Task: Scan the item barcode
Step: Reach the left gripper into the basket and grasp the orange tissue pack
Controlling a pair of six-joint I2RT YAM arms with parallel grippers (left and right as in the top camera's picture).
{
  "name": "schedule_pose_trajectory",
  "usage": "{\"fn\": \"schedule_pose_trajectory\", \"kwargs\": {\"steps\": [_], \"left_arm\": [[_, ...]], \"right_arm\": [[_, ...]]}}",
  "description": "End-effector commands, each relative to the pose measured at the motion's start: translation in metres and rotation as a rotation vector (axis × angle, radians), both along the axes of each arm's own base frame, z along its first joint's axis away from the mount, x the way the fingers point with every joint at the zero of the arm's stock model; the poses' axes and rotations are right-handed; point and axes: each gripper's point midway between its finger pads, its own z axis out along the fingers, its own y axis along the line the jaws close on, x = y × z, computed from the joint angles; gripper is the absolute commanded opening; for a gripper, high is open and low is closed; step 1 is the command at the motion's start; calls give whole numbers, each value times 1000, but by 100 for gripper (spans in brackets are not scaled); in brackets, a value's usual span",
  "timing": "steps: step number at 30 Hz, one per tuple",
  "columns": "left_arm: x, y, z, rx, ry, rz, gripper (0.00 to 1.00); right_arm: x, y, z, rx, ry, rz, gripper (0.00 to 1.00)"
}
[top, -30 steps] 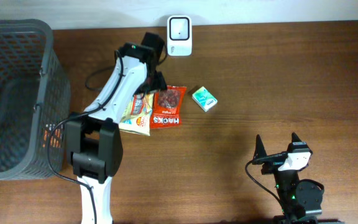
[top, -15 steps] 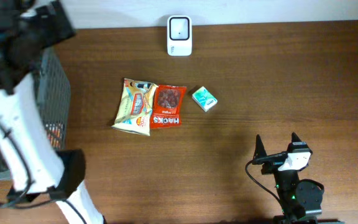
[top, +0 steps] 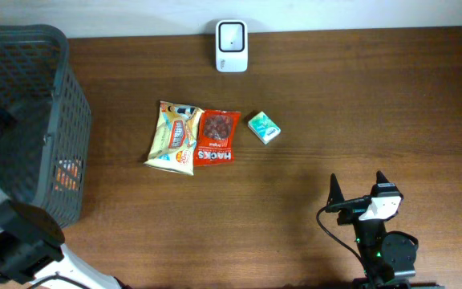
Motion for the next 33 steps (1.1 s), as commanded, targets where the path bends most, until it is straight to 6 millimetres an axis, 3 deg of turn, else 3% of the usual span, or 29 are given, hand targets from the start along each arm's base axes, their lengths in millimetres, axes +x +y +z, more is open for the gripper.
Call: {"fn": "schedule_pose_trajectory", "kwargs": {"steps": [1, 3, 6, 11, 14, 16, 19, 21, 23, 25, 27, 28, 31, 33], "left_arm": [[-14, -13, -53, -77, 83, -10, 88], [-18, -22, -85, -128, 101, -14, 86], [-16, -50, -115, -272, 65, -31, 86], [-34, -65, -143, -327, 121, -25, 84], [-38, -67, -150, -331, 128, -24, 73], [-36, -65, -154, -318, 120, -25, 72], [-26, -55, -158, -271, 76, -30, 50], [-21, -52, -159, -259, 57, -32, 22], [-21, -52, -159, -259, 57, -32, 0], [-19, -52, -156, -260, 51, -32, 0], [-5, -53, -134, -286, -9, -44, 0], [7, -54, -110, -294, -68, -56, 0], [32, -51, -23, -239, -249, -99, 0], [39, -60, 53, -196, -414, -150, 0]], "right_arm": [[0, -3, -4, 0, 6, -15, 98], [0, -3, -4, 0, 6, -15, 98], [0, -3, -4, 0, 6, -14, 98], [0, -3, -4, 0, 6, -14, 98], [0, -3, -4, 0, 6, -15, 98], [0, -3, -4, 0, 6, -15, 98], [0, -3, -4, 0, 6, -15, 98], [0, -3, -4, 0, 6, -14, 98], [0, -3, -4, 0, 6, -14, 98], [0, -3, -4, 0, 6, -15, 98], [0, -3, -4, 0, 6, -14, 98], [0, -3, -4, 0, 6, -15, 98], [0, -3, -4, 0, 6, -15, 98], [0, -3, -4, 0, 6, -15, 98]]}}
